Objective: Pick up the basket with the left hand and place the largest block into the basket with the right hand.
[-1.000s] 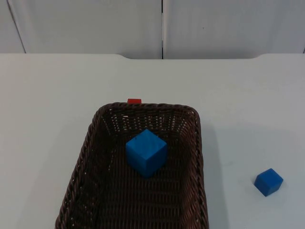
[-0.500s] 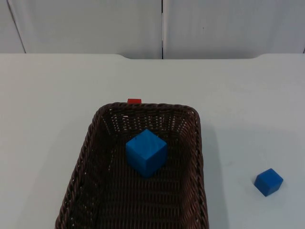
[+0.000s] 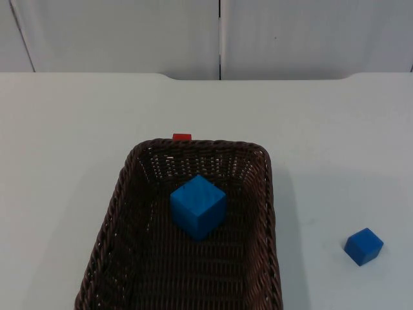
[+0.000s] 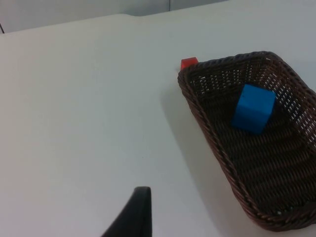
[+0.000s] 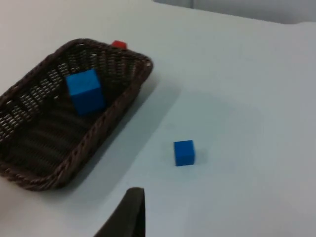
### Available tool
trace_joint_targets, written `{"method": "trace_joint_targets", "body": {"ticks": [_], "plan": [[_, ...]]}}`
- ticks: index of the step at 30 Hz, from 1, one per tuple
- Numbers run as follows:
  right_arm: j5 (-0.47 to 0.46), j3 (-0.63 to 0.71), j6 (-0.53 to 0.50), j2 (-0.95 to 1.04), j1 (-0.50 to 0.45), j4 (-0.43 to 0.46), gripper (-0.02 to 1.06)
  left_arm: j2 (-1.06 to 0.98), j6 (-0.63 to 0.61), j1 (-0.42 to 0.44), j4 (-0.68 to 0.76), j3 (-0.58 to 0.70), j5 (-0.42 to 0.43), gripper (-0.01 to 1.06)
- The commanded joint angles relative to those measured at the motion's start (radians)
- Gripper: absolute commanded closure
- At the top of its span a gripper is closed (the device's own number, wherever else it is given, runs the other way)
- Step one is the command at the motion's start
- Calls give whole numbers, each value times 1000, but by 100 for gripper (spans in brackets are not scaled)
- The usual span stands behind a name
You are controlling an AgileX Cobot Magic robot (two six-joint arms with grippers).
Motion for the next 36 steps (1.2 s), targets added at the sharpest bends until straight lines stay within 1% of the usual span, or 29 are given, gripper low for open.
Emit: {"method": "trace_joint_targets", "body": {"ticks": [1, 2, 3, 7, 8, 13, 15, 17, 18, 22, 26, 36], "plan": [[-9, 5, -4, -3, -51, -1, -1, -4, -4, 3, -2, 5, -5, 0], [-9, 5, -4, -3, -77, -1, -1, -4, -4, 3, -2, 5, -5, 0], [-9, 5, -4, -3, -77, -1, -1, -4, -4, 3, -2, 5, -5, 0], [-9, 5, -4, -3, -166, -1, -1, -4, -4, 3, -2, 5, -5, 0], [-9, 5, -4, -3, -166, -1, -1, -4, -4, 3, -2, 5, -5, 0], [-9, 5, -4, -3, -245, -1, -1, -4, -4, 3, -2, 5, -5, 0], [-9, 5, -4, -3, -259, -1, -1, -4, -4, 3, -2, 5, -5, 0], [-9, 5, -4, -3, -300, -1, -1, -4, -4, 3, -2, 5, -5, 0], [-9, 5, -4, -3, -300, -1, -1, -4, -4, 3, -2, 5, -5, 0], [-9, 5, -4, -3, -355, -1, -1, -4, -4, 3, -2, 5, -5, 0], [-9, 5, -4, -3, -379, -1, -1, -4, -4, 3, -2, 5, -5, 0], [-9, 5, -4, -3, -379, -1, -1, -4, -4, 3, -2, 5, -5, 0]]}}
